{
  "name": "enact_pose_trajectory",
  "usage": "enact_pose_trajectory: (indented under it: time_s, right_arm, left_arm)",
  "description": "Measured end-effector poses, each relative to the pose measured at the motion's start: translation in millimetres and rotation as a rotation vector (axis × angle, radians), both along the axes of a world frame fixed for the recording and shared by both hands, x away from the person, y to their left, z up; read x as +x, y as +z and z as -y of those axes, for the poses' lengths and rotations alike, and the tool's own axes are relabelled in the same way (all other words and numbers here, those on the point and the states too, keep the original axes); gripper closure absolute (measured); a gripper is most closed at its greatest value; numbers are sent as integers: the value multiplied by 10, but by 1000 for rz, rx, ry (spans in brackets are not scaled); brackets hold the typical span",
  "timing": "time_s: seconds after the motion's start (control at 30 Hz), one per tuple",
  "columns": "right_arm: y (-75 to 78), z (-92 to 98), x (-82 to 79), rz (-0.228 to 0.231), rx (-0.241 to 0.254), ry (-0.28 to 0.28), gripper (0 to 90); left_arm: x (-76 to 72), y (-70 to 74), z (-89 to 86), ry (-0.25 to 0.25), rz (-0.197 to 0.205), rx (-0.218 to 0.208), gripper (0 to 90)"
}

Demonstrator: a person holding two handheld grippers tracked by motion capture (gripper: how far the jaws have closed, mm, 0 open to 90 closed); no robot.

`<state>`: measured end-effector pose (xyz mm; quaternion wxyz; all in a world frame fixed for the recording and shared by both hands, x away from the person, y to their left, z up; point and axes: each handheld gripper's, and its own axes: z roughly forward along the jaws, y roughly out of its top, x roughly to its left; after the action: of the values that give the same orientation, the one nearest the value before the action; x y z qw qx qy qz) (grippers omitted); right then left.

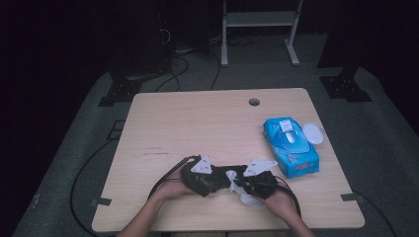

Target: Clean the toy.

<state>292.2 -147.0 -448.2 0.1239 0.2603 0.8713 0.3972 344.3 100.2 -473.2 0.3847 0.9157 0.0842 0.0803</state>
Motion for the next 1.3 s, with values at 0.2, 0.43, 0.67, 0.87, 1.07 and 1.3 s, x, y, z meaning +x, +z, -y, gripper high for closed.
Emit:
enact_pose_trajectory:
  time_s: [0.2,0.43,0.67,0.87,1.07,1.3]
  right_arm:
    - [11,330,57,-8,8,-87,835]
    - [17,307,216,-9,20,-149,835]
    - [62,193,261,-18,40,-121,833]
    - [65,208,175,-83,37,-51,832]
    - [21,232,184,-127,55,-35,832]
    - [-8,252,180,-135,81,-42,831]
  left_arm:
    - [13,4,-10,5,0,-2,237]
    - [41,6,-43,32,-5,-19,238]
    - [32,-12,-29,4,10,26,238]
    - [39,-18,-32,22,-3,13,237]
    - [61,-18,-41,22,-16,5,236]
    - [99,2,-92,45,-82,-38,221]
